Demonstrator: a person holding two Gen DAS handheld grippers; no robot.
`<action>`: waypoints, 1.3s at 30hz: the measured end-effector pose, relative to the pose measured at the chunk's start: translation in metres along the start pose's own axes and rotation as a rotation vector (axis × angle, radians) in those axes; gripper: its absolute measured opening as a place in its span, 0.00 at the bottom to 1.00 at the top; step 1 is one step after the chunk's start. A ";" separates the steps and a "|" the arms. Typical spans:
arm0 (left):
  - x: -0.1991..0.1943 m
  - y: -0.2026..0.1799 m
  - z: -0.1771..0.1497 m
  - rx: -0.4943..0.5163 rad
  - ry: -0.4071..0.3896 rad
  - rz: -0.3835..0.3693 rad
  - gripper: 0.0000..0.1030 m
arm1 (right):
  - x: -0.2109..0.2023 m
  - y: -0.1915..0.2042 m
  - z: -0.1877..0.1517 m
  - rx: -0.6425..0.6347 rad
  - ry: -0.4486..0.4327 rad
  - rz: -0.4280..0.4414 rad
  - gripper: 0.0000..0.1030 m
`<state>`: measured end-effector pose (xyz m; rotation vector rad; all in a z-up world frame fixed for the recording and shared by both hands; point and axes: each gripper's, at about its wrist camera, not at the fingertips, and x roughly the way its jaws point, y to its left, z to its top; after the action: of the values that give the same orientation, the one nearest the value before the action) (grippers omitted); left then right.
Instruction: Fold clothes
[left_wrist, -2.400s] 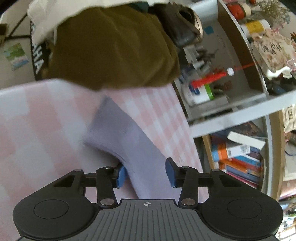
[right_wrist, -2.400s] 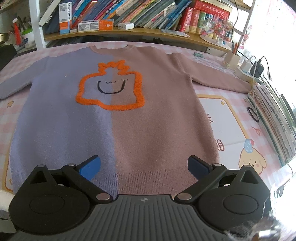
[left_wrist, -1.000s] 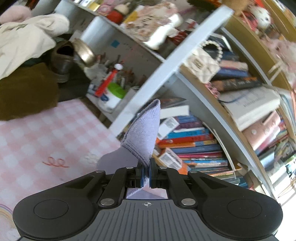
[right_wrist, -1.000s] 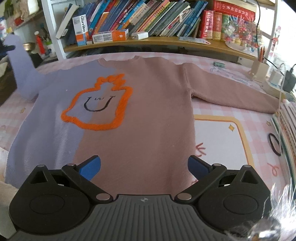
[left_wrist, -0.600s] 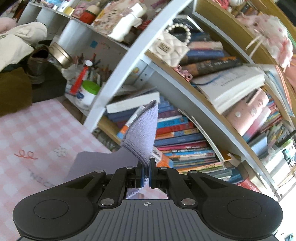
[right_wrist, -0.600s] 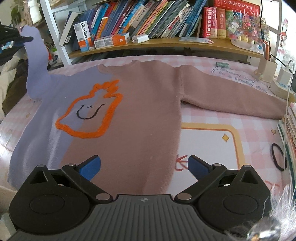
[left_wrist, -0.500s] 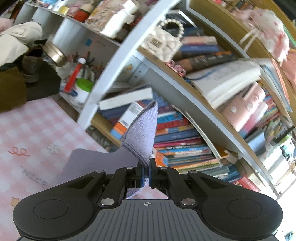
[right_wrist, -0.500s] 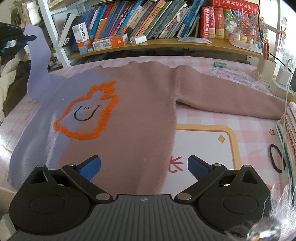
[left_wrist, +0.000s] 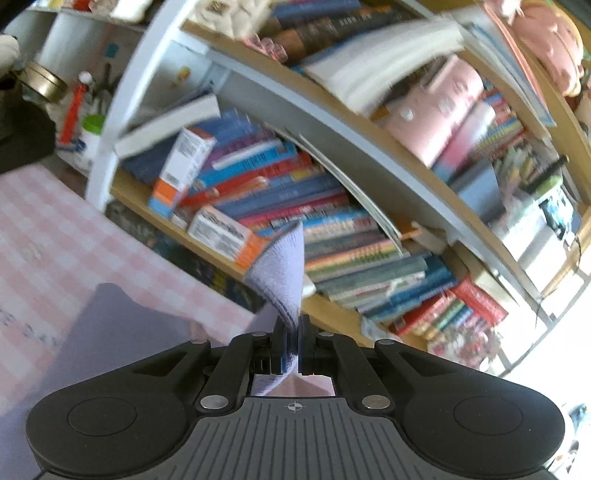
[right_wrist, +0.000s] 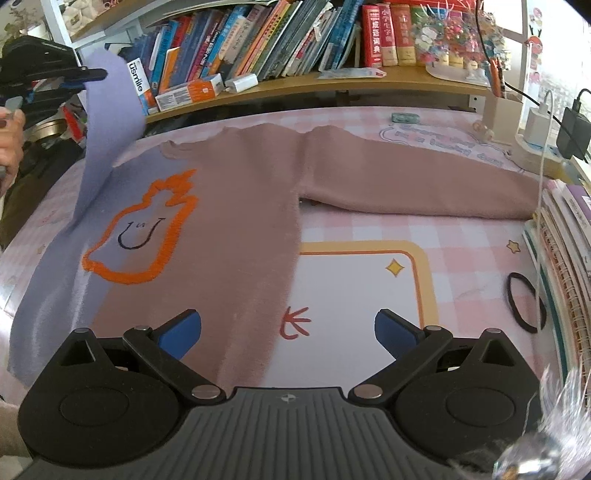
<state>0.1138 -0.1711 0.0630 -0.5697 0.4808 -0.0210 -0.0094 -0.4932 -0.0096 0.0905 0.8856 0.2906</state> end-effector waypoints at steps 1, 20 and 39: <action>0.003 -0.002 -0.004 0.002 0.012 -0.003 0.03 | 0.000 -0.001 0.000 0.001 0.001 -0.001 0.98; 0.060 -0.013 -0.069 0.134 0.305 0.064 0.36 | -0.012 -0.014 -0.005 0.022 -0.003 -0.029 0.98; -0.058 0.067 -0.084 0.578 0.210 0.461 0.80 | 0.009 0.003 0.002 0.026 0.027 0.004 0.98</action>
<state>0.0176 -0.1490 -0.0083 0.1200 0.7663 0.2156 -0.0025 -0.4877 -0.0148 0.1128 0.9159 0.2842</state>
